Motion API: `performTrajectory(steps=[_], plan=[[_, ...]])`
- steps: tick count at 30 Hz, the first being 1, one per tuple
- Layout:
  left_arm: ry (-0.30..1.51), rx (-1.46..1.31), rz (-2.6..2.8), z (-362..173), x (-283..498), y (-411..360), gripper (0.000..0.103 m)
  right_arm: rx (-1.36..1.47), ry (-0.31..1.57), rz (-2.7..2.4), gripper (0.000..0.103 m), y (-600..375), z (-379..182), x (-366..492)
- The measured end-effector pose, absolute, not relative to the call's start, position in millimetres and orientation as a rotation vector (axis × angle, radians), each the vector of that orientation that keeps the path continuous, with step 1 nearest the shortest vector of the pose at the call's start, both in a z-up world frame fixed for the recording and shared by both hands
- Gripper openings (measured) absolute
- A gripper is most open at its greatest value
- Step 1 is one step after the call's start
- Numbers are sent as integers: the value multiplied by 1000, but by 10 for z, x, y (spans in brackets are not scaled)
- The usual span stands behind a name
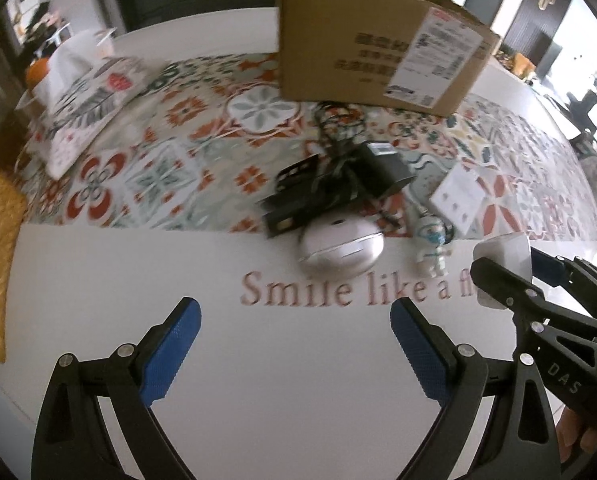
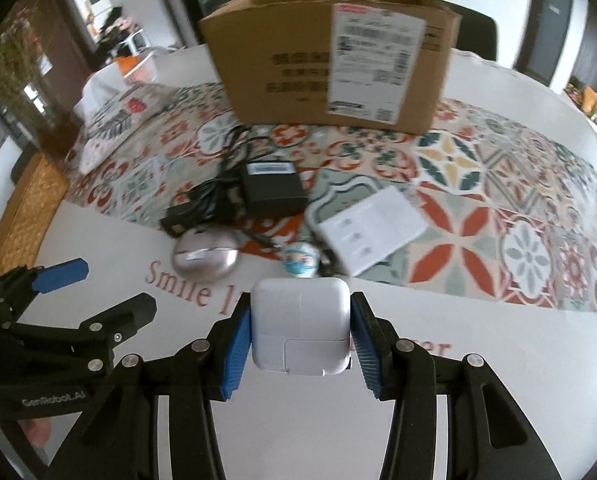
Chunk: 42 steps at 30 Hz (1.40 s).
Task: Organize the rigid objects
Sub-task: 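Grasp the white charger cube with the right gripper while the left grasps the silver oval case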
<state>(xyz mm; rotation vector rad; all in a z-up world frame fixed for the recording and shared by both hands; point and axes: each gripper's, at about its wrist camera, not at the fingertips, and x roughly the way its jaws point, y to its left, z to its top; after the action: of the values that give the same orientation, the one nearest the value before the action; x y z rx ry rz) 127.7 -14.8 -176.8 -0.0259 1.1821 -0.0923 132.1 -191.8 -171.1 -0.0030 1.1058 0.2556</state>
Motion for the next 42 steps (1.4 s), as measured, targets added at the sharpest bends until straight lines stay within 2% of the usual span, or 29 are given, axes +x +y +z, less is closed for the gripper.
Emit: performTrajectory(steps=[13, 18, 29, 37, 42], plan=[[1190, -18, -116, -1969, 1597, -377, 93, 12, 1131, 155, 47, -2192, -1832, 1492], [1208, -9, -105, -2095, 1673, -448, 86, 19, 1141, 147, 47, -2224, -1869, 1532], [1238, 2, -102, -2313, 1834, -554, 80, 43, 1172, 142, 47, -2246, -1999, 1637], [1243, 6, -107, -2337, 1843, -527, 64, 60, 1189, 146, 47, -2248, -2045, 1668], [1245, -20, -131, -2325, 1790, -467, 64, 60, 1196, 160, 47, -2201, -2043, 1651]])
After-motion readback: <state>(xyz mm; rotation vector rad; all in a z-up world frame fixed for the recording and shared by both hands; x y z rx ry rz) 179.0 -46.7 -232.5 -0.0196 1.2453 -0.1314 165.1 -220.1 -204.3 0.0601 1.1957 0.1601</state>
